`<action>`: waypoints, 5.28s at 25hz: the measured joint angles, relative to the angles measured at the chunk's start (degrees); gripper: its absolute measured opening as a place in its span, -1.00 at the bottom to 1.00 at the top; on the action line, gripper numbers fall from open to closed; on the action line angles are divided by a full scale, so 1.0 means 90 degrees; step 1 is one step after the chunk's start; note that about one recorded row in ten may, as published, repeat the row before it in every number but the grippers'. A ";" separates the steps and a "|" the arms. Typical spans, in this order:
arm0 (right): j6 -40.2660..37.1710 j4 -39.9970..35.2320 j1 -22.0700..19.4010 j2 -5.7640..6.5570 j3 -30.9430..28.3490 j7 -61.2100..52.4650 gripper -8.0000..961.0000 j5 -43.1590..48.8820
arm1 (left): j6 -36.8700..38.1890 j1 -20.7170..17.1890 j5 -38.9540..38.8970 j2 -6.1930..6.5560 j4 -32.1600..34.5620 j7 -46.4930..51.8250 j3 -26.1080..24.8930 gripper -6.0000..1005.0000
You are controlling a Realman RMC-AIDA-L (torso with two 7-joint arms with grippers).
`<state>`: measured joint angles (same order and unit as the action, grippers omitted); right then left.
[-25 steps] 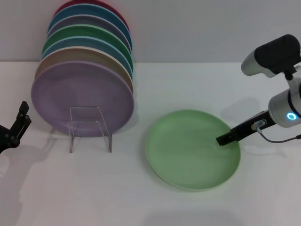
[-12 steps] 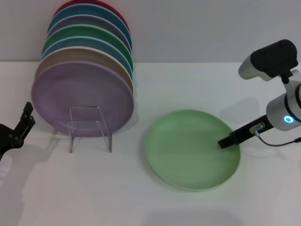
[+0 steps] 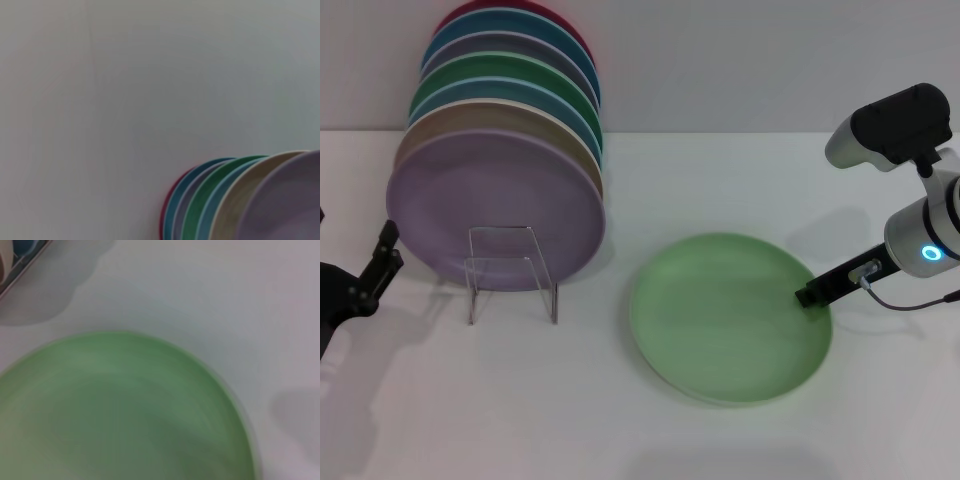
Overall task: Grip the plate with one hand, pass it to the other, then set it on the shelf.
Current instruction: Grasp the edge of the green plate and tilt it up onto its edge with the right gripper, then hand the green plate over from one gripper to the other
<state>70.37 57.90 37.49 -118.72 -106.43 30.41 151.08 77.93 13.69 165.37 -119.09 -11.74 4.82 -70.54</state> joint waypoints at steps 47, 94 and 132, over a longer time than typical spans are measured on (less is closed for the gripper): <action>0.0088 0.2796 -0.1813 -0.0021 -0.0496 0.1813 -0.95 -0.2442 | 0.1178 -0.0193 0.0020 0.0118 -0.0622 0.0543 0.0522 0.46; -0.0563 0.2871 -0.3063 -0.0061 -0.0979 0.5364 -0.95 -0.4323 | -1.2937 -0.0103 -0.1672 0.0119 -1.0034 -0.3356 0.0460 0.41; -0.0579 0.3375 -0.3258 -0.0057 -0.0202 0.5460 -0.94 -0.4662 | -1.2828 0.0240 -0.2224 0.0096 -0.9295 -0.4092 0.0193 -0.08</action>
<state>65.16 88.28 8.17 -119.23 -108.25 79.56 109.13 -37.53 15.85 145.36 -118.22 -95.39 -32.01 -68.81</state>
